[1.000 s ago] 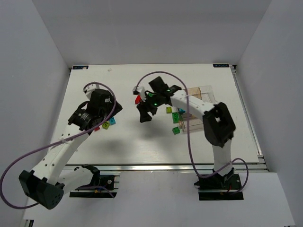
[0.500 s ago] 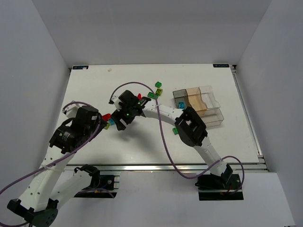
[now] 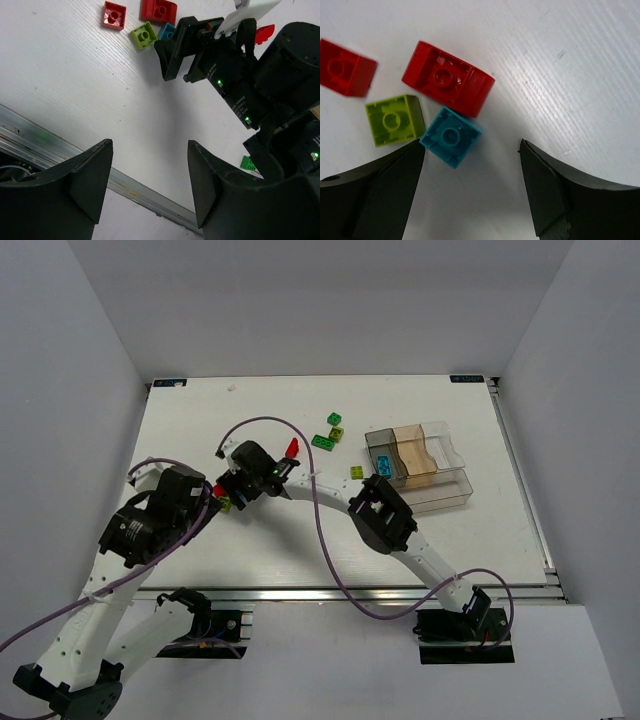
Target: Sort the legos into containers by color
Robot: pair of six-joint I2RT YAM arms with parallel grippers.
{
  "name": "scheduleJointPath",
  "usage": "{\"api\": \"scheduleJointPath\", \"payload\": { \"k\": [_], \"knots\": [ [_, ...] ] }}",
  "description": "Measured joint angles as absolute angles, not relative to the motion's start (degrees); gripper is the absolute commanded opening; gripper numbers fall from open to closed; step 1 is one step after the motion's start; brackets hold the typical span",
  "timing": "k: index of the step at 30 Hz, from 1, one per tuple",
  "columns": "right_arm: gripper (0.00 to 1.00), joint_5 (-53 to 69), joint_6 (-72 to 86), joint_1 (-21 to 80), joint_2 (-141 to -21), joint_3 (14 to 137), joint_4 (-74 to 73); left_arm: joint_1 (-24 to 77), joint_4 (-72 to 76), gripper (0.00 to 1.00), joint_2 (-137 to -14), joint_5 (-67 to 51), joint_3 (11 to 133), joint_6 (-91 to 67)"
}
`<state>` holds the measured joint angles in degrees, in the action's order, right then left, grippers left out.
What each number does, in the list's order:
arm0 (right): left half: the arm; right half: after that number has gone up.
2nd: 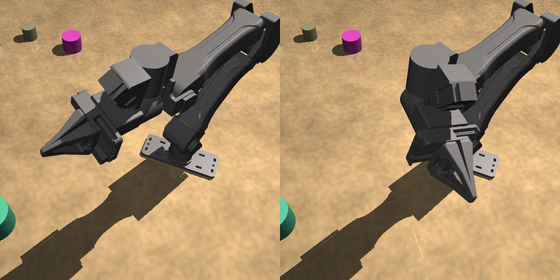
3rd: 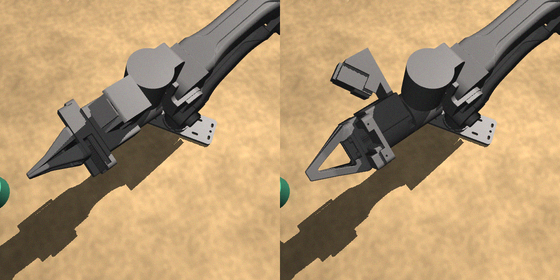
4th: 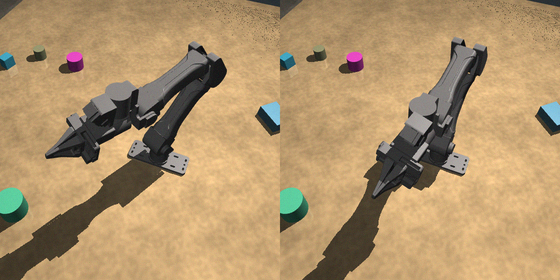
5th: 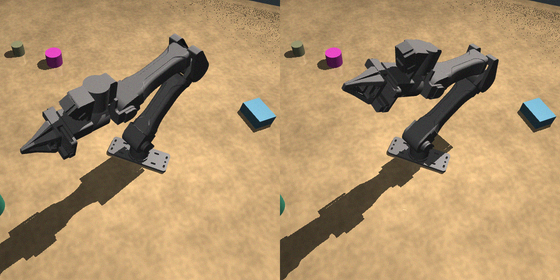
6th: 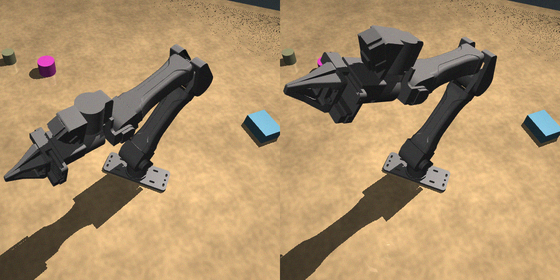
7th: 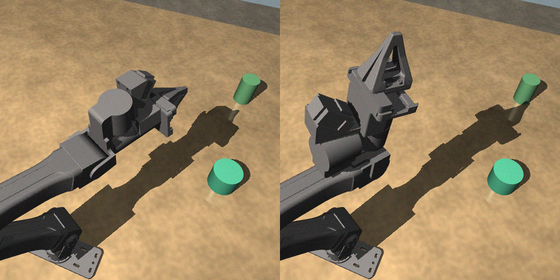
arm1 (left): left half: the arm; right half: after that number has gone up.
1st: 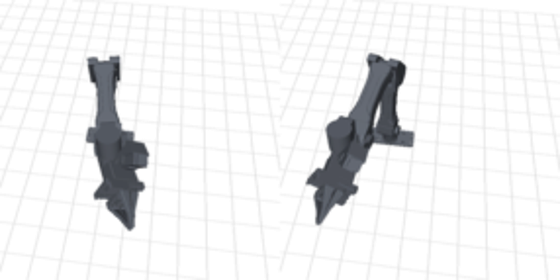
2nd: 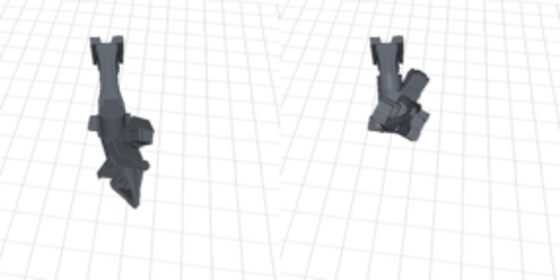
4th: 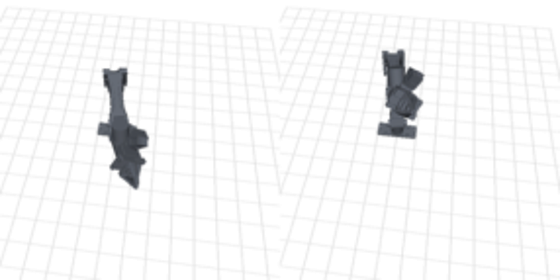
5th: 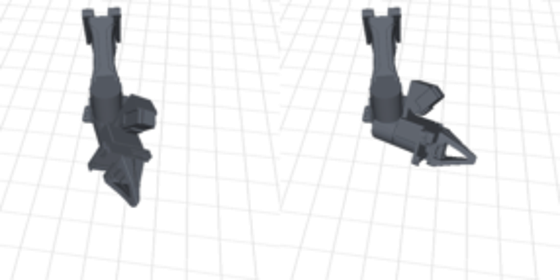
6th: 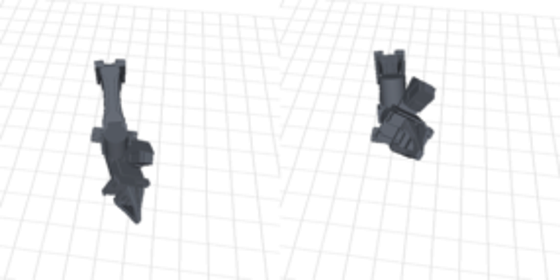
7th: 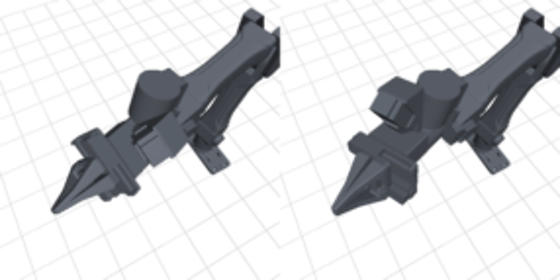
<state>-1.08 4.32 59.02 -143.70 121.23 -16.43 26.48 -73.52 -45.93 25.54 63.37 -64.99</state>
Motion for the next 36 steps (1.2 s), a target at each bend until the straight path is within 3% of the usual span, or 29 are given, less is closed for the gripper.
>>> {"api": "scheduleJointPath", "payload": {
  "k": [5,11,18,19,20,23,24,25,28,30,31,32,36],
  "knots": [
    [0.78,-3.99,4.40,59.53,-145.60,123.13,-13.78,26.87,-74.41,0.71,-45.87,25.54,63.88,-64.95],
    [0.66,-8.71,3.99,60.90,-146.89,123.76,-11.31,26.87,-75.55,0.71,-45.95,25.63,64.25,-64.77],
    [0.40,-9.82,3.46,61.93,-146.47,121.30,-7.53,26.87,-74.96,0.70,-44.99,25.45,62.43,-64.55],
    [0.33,-9.67,3.16,61.91,-145.93,120.09,-6.63,26.87,-74.74,0.69,-44.69,25.30,61.60,-64.53],
    [0.17,-9.17,2.94,61.82,-145.03,118.54,-5.74,26.87,-74.32,0.68,-44.31,25.06,60.58,-64.55],
    [0.00,-6.83,2.20,61.14,-140.92,111.66,-4.03,26.87,-73.01,0.58,-43.31,24.38,57.21,-64.90],
    [0.00,-5.89,2.02,60.77,-139.33,109.43,-4.05,26.87,-72.51,0.52,-42.98,24.16,56.01,-65.04],
    [0.00,-5.21,1.91,60.42,-137.97,107.68,-4.19,26.87,-71.92,0.39,-42.74,23.90,54.89,-65.34],
    [0.00,-0.91,1.34,58.39,-133.27,102.45,-5.21,26.87,-69.76,0.31,-42.46,22.94,52.34,-65.82],
    [0.00,3.57,0.69,56.07,-129.14,100.03,-7.64,26.87,-67.81,0.33,-43.24,22.02,50.76,-65.78],
    [0.00,5.61,-0.05,54.76,-127.04,99.50,-9.04,26.87,-66.61,0.39,-44.05,21.56,49.98,-65.71],
    [0.00,8.19,-0.82,53.15,-124.66,99.26,-10.83,26.87,-65.39,0.55,-45.12,21.12,49.25,-65.47],
    [0.00,17.96,-4.64,45.06,-113.47,97.19,-15.31,26.50,-59.77,0.68,-52.10,19.03,47.33,-63.86]
  ]
}}
